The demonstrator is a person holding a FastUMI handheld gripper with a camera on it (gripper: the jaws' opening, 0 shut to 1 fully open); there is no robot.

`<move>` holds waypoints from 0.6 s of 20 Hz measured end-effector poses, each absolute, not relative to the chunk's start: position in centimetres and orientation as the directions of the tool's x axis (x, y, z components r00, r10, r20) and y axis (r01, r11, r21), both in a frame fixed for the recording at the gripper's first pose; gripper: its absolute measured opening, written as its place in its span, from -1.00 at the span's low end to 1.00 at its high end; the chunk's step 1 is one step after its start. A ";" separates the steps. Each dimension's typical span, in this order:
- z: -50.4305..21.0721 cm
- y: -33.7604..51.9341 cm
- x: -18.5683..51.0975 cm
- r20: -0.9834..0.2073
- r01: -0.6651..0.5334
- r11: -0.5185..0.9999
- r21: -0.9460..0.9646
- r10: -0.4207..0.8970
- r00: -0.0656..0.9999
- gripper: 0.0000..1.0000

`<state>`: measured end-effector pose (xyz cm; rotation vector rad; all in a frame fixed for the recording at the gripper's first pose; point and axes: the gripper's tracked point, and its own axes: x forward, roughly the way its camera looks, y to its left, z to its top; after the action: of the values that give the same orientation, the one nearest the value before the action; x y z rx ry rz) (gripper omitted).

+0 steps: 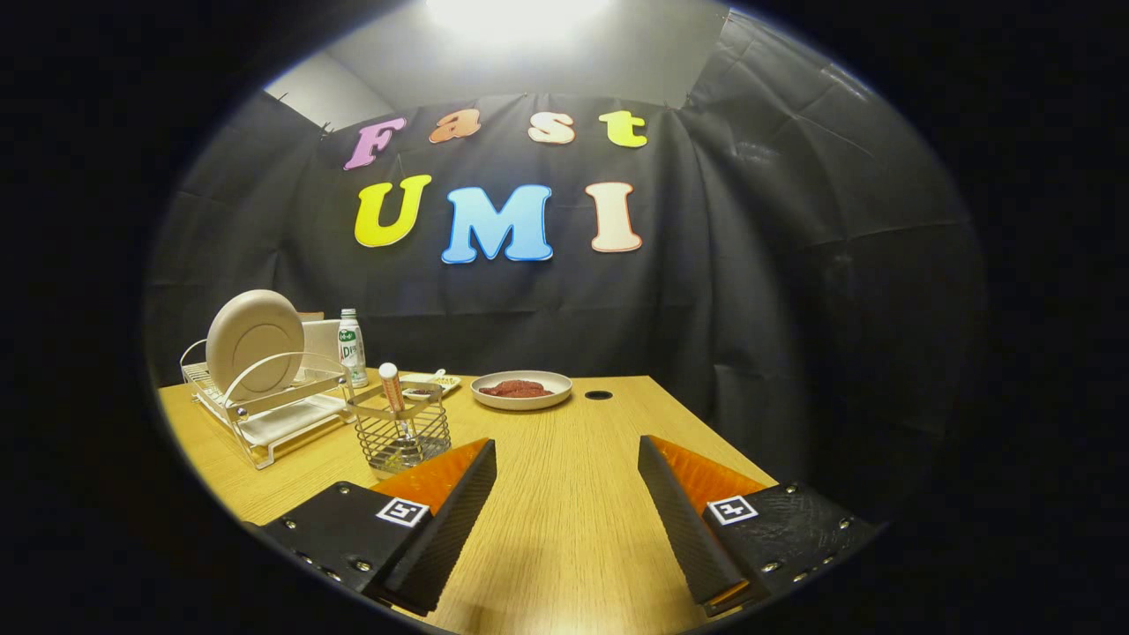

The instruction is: Take the plate from the dish rack, then take the spoon from the basket and place it into the plate.

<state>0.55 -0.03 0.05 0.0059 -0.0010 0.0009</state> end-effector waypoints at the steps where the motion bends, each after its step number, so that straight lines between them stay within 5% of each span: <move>1: 0.0 0.1 1.0 0.005 0.000 1.000 0.003 0.000 1.000 0.98; 12: 4.6 1.6 8.3 0.078 -0.030 0.999 -0.030 0.032 0.996 0.98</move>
<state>8.31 1.56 4.58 -0.0284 -0.0789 0.0309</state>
